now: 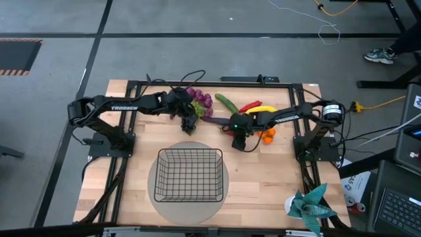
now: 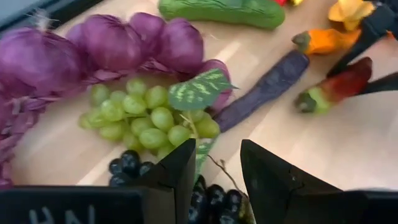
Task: Build produce basket
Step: Put the dark red chili pepper into the black wire basket
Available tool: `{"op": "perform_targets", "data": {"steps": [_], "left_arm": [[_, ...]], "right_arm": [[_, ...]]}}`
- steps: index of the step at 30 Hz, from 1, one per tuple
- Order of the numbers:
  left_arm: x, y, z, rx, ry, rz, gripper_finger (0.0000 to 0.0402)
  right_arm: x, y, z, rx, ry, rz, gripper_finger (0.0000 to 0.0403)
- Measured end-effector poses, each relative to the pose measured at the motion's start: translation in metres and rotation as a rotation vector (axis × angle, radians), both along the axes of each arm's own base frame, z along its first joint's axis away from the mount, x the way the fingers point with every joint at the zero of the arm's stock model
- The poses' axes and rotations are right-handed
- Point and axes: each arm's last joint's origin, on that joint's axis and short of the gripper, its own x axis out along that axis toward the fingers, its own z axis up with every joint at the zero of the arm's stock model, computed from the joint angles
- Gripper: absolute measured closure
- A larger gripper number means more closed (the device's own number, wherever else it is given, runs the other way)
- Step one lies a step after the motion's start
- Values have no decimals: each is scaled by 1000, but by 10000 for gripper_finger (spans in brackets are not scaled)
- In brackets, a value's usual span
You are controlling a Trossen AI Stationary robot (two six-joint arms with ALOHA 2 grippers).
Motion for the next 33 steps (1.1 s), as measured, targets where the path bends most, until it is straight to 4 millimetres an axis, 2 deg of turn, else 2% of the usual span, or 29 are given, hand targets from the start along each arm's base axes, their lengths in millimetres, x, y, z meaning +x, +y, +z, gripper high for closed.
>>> {"op": "perform_targets", "data": {"steps": [4, 9, 12, 18, 23, 25, 28, 33], "left_arm": [[0, -1, -1, -5, 12, -3, 280], [-1, -1, -1, -5, 13, -2, 280], [-1, -1, -1, 0, 15, 3, 280], [-1, -1, -1, 11, 20, 16, 280], [-1, 0, -1, 34, 29, 42, 280], [-1, 0, -1, 34, 28, 42, 280], [-1, 0, -1, 34, 28, 43, 280], [-2, 0, -1, 33, 29, 43, 280]], "right_arm": [[0, 3, 2, -7, -5, 21, 254], [0, 7, 7, -27, -32, 53, 327], [0, 10, 14, -78, -49, 71, 327], [-1, 14, 52, -312, -147, 7, 327], [3, 17, 95, -356, -347, 70, 328], [6, 21, 109, -298, -461, 157, 328], [13, 28, 124, -114, -665, 334, 328], [20, 48, 128, 151, -802, 580, 328]]}}
